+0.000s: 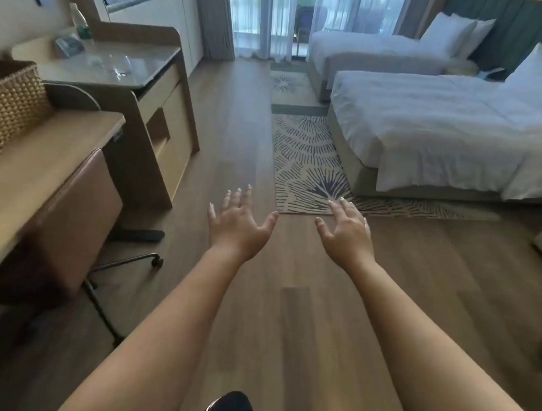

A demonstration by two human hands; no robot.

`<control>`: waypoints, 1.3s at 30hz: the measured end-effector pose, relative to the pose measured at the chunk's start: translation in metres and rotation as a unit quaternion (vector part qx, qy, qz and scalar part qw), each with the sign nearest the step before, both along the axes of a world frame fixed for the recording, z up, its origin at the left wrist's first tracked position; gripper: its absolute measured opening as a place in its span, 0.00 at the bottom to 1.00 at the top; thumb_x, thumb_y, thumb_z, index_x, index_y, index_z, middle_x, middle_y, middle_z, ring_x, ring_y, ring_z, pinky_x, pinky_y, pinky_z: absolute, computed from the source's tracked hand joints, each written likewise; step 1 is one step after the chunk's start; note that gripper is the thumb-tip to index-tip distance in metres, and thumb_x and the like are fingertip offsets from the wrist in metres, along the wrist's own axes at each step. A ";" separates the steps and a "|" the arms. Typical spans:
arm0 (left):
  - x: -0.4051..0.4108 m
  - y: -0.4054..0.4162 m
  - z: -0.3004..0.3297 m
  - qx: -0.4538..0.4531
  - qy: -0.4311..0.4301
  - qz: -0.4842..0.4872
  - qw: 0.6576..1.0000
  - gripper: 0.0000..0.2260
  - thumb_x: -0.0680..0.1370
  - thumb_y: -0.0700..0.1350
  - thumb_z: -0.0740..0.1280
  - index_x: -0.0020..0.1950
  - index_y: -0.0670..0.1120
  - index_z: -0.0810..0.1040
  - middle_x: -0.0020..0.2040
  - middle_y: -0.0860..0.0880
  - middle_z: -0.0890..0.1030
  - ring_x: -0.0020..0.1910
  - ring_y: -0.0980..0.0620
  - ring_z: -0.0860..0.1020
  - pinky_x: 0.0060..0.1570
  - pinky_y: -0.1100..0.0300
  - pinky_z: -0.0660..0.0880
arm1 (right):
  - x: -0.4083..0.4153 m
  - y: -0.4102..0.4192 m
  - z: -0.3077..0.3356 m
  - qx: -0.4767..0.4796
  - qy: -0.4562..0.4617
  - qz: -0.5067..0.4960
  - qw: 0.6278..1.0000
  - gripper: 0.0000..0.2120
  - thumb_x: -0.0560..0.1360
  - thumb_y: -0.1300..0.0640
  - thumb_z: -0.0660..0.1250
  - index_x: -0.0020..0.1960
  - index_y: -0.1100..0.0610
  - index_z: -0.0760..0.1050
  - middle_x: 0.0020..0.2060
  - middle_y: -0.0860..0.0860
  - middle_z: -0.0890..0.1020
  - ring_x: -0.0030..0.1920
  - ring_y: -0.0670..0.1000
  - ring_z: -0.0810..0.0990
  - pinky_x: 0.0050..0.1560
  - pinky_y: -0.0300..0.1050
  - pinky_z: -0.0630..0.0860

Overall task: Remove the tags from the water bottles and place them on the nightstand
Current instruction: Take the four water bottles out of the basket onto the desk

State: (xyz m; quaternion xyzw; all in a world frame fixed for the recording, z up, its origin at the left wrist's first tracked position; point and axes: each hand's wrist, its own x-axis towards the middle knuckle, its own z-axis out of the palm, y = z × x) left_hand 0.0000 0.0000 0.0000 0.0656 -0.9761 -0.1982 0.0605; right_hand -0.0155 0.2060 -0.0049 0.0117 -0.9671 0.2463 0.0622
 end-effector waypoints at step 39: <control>-0.349 -0.298 -0.047 0.031 -0.035 0.334 0.941 0.37 0.75 0.69 0.50 0.79 0.51 0.51 0.80 0.48 0.56 0.79 0.48 0.50 0.74 0.41 0.47 | -0.482 -0.353 -0.036 0.020 -0.043 0.324 0.945 0.26 0.78 0.44 0.60 0.73 0.51 0.64 0.75 0.52 0.61 0.76 0.53 0.55 0.75 0.55 0.54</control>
